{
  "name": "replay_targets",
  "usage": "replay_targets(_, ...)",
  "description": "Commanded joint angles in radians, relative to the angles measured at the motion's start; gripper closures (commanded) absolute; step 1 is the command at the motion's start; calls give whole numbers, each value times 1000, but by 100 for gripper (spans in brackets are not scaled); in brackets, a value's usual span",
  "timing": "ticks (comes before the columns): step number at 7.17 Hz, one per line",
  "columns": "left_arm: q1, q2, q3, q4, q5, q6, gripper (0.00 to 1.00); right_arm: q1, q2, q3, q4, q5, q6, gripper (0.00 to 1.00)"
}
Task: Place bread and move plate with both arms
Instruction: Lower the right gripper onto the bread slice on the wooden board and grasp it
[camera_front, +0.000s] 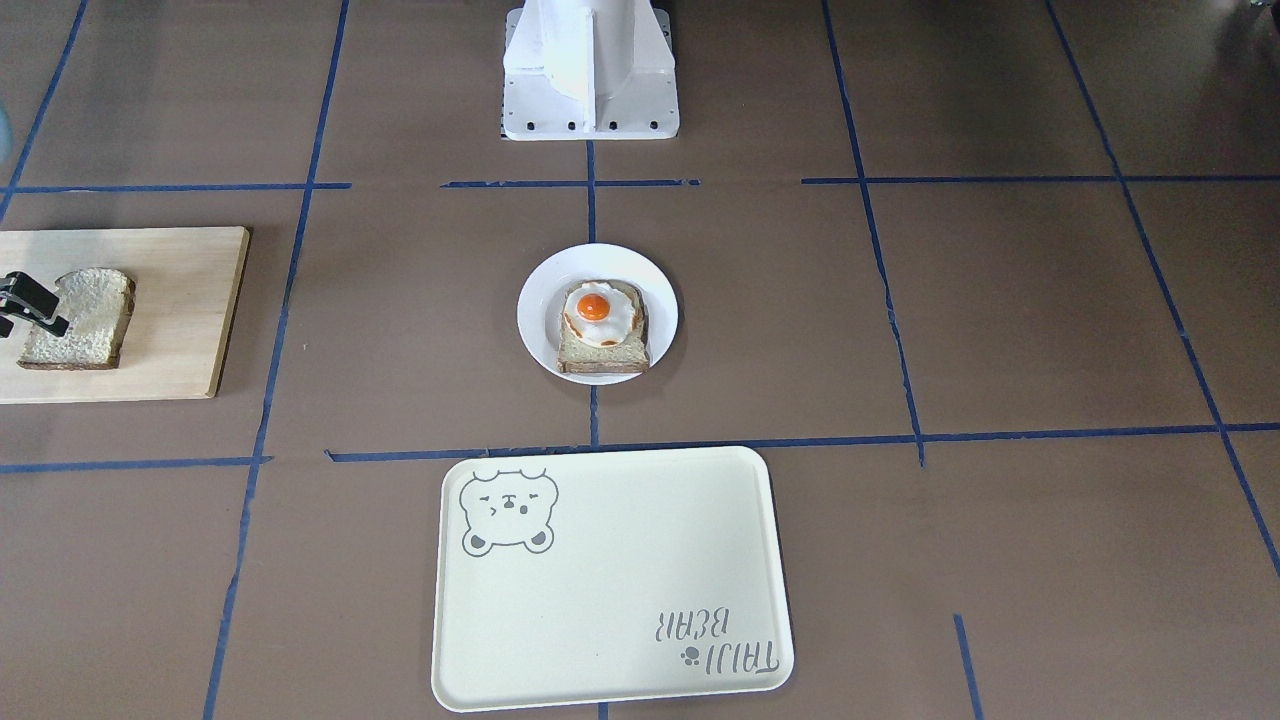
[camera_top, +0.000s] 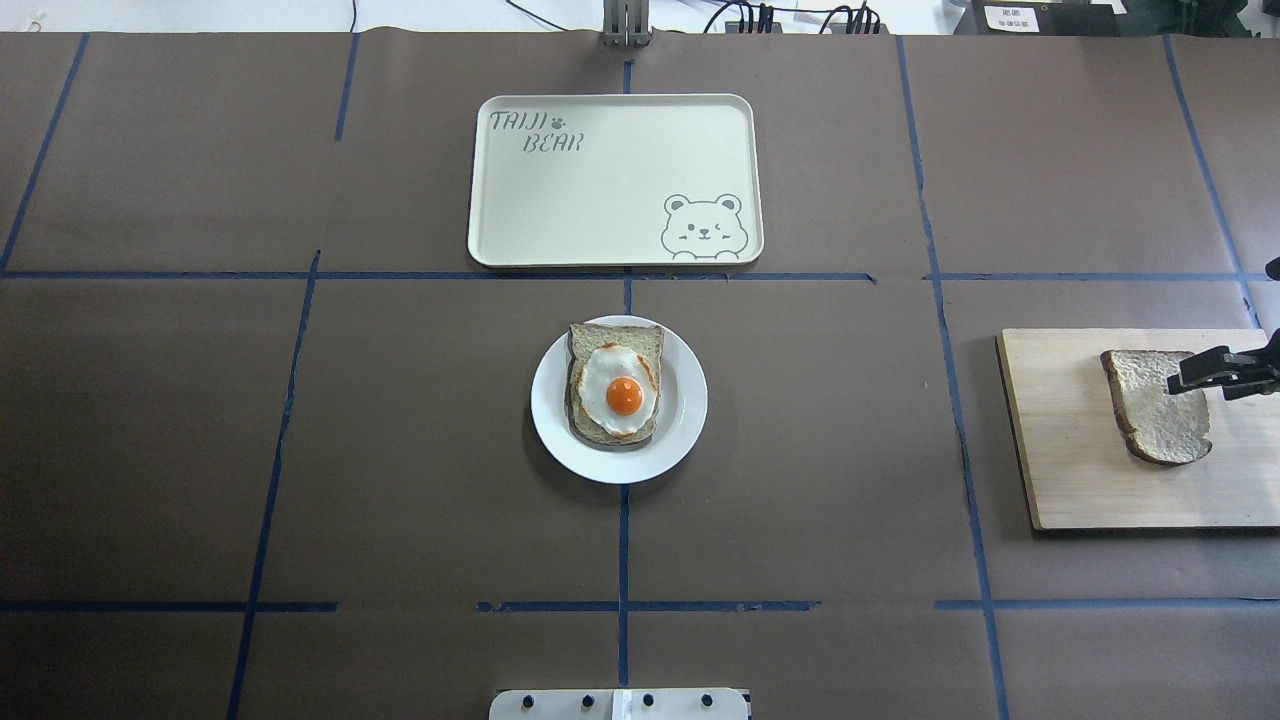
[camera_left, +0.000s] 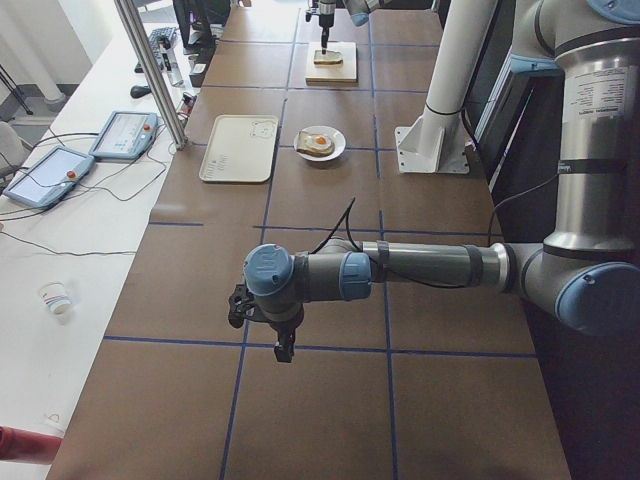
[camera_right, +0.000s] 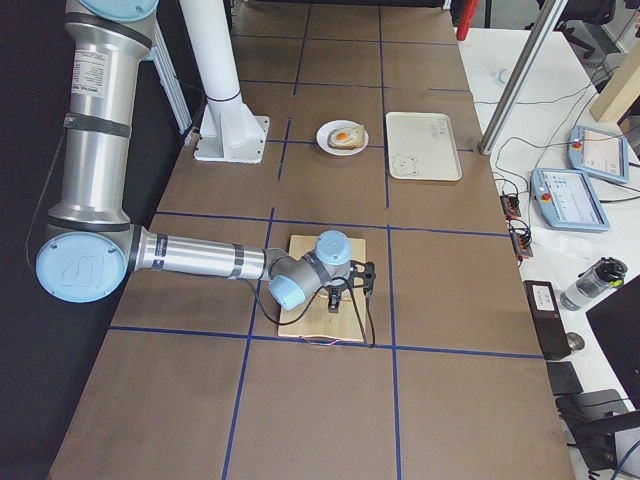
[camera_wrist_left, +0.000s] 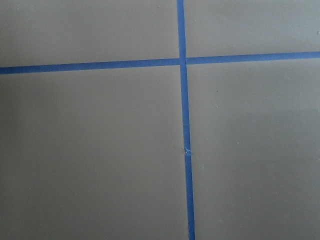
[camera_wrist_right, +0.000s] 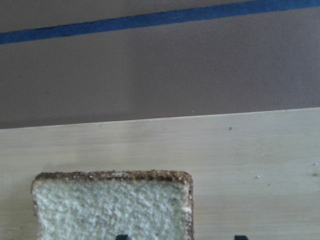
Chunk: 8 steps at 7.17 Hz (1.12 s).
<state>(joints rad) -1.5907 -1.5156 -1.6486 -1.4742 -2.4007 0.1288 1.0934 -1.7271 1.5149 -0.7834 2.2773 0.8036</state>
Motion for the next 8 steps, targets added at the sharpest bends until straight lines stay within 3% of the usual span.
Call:
replay_targets(1, 0, 0, 1, 0, 0, 0, 0, -3, -2, -1, -3, -2, 3, 46)
replay_targets(4, 2, 0, 3, 0, 0, 0, 0, -4, 0, 1, 0, -1, -3, 94)
replay_targets(5, 0, 0, 3, 0, 0, 0, 0, -4, 0, 2, 0, -1, -4, 99)
replay_targets(8, 2, 0, 0, 0, 0, 0, 0, -3, 0, 5, 12, -1, -6, 100)
